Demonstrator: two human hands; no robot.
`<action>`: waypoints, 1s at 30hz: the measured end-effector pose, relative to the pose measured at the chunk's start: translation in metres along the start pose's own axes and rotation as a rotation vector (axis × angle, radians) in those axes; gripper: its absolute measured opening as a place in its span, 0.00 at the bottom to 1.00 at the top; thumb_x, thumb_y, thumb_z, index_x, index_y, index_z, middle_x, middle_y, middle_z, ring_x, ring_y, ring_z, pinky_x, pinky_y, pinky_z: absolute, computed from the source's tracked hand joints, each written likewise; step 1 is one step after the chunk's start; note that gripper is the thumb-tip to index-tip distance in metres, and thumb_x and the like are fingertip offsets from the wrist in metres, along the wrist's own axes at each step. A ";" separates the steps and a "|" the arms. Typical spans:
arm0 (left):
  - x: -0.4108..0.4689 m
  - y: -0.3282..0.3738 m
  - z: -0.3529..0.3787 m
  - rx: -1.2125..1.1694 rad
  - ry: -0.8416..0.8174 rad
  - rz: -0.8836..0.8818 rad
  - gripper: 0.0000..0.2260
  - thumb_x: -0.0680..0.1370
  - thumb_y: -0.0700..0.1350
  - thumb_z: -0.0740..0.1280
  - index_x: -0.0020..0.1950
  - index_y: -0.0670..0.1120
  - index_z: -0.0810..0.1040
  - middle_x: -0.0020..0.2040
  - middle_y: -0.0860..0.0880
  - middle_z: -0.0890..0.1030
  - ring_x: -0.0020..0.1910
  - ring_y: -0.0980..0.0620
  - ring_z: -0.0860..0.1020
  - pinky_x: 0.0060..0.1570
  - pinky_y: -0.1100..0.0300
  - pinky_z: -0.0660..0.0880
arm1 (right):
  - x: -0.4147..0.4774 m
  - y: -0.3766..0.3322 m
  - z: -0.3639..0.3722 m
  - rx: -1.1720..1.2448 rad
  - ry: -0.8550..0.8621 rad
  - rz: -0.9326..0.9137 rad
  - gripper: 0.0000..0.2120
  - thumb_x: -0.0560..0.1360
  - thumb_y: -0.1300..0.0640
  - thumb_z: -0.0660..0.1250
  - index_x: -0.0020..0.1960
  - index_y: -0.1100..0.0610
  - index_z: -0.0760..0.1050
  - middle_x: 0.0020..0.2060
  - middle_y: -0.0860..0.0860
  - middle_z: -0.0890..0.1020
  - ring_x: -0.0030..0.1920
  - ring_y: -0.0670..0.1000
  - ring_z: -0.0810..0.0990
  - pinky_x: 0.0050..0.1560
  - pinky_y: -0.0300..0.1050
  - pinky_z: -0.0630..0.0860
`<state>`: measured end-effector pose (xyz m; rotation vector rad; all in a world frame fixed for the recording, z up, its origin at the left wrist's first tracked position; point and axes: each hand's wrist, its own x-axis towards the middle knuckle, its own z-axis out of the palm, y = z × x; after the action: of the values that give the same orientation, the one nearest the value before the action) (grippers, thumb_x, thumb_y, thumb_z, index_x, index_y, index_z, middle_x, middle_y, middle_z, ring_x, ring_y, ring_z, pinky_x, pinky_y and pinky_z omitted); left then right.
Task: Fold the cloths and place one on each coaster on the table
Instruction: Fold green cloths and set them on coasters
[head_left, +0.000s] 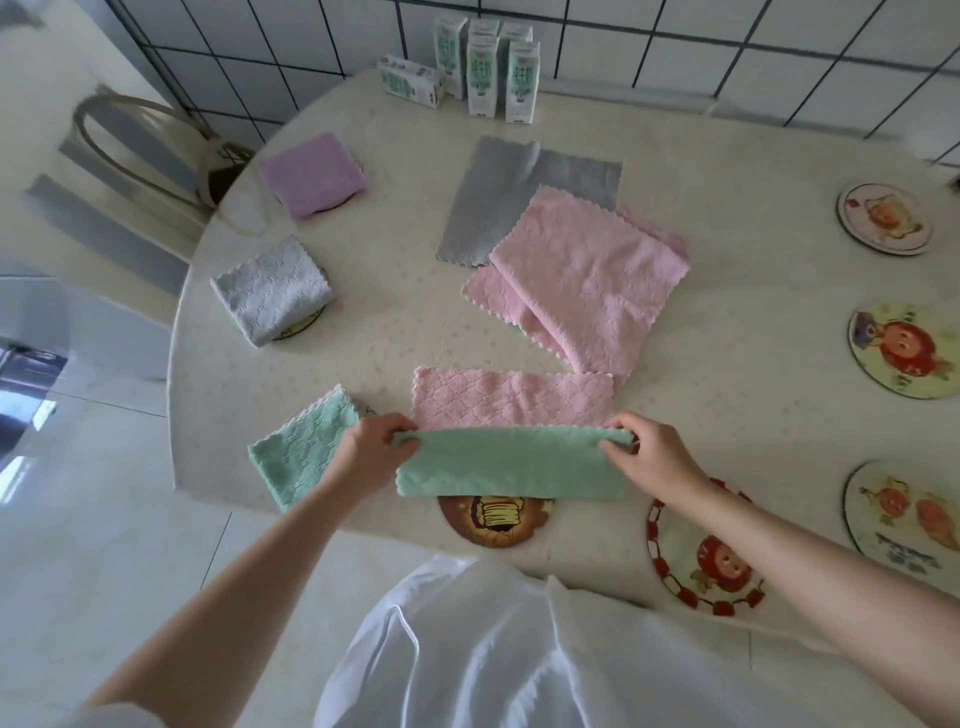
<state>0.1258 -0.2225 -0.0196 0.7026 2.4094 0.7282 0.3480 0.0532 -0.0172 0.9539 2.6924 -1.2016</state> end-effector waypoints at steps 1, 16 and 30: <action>0.009 0.004 0.000 -0.037 0.044 -0.053 0.07 0.72 0.40 0.72 0.49 0.45 0.83 0.39 0.48 0.81 0.36 0.50 0.78 0.38 0.62 0.75 | 0.009 -0.002 -0.003 0.024 0.054 0.041 0.03 0.72 0.60 0.70 0.44 0.55 0.77 0.36 0.50 0.82 0.33 0.49 0.77 0.37 0.42 0.72; 0.087 0.017 0.014 -0.136 0.114 -0.355 0.07 0.73 0.46 0.72 0.49 0.45 0.83 0.40 0.47 0.82 0.36 0.51 0.77 0.32 0.64 0.70 | 0.075 0.021 0.002 0.207 0.160 0.396 0.05 0.71 0.60 0.71 0.47 0.57 0.82 0.44 0.54 0.85 0.45 0.51 0.83 0.52 0.48 0.78; 0.101 0.016 0.020 -0.095 0.106 -0.347 0.08 0.74 0.50 0.70 0.47 0.46 0.81 0.39 0.49 0.81 0.35 0.51 0.77 0.33 0.63 0.73 | 0.085 0.025 0.005 0.140 0.183 0.430 0.04 0.73 0.59 0.69 0.47 0.58 0.80 0.43 0.54 0.84 0.44 0.55 0.82 0.49 0.50 0.78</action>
<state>0.0694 -0.1429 -0.0569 0.2018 2.4821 0.7421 0.2921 0.1061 -0.0604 1.6304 2.3588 -1.2666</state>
